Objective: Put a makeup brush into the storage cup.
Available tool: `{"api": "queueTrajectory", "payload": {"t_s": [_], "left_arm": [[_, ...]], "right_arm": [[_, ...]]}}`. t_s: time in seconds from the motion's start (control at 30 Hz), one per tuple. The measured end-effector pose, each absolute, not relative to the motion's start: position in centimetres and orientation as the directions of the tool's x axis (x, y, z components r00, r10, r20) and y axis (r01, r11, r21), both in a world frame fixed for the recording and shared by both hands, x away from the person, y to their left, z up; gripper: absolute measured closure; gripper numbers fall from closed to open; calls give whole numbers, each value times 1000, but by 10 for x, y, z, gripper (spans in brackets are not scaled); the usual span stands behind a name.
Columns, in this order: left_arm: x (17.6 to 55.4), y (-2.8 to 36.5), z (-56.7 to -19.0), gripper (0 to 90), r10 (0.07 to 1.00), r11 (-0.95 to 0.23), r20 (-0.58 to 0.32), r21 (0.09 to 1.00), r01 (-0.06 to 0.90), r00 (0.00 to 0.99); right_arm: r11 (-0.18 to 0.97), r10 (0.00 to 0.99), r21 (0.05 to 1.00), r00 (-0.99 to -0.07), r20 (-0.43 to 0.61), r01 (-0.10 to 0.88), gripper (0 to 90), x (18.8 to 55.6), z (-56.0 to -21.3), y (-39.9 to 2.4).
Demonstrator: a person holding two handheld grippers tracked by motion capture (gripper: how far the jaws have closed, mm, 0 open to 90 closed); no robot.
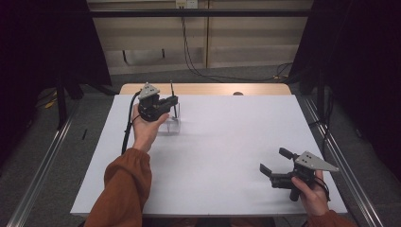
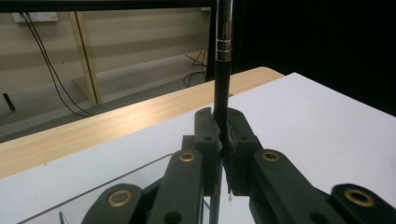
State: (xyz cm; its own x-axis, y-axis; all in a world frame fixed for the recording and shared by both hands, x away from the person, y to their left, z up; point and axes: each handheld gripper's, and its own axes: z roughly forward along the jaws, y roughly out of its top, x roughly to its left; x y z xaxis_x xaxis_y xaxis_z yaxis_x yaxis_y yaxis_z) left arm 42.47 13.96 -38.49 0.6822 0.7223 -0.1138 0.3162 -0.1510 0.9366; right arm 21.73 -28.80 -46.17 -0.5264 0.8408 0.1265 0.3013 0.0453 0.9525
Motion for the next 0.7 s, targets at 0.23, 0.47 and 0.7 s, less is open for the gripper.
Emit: {"api": "queueTrajectory", "payload": {"t_s": [0.23,0.47,0.7], "left_arm": [[428,140,-387,855,728,-149,-109,939,311,677],[430,136,-394,855,725,-172,-110,927,334,680],[432,136,-399,854,724,-194,-114,913,359,680]], "right_arm": [[48,840,951,-528,127,305,0,217,-462,-287],[48,839,951,-529,128,306,0,218,-463,-287],[48,839,951,-528,128,306,0,217,-462,-287]]}}
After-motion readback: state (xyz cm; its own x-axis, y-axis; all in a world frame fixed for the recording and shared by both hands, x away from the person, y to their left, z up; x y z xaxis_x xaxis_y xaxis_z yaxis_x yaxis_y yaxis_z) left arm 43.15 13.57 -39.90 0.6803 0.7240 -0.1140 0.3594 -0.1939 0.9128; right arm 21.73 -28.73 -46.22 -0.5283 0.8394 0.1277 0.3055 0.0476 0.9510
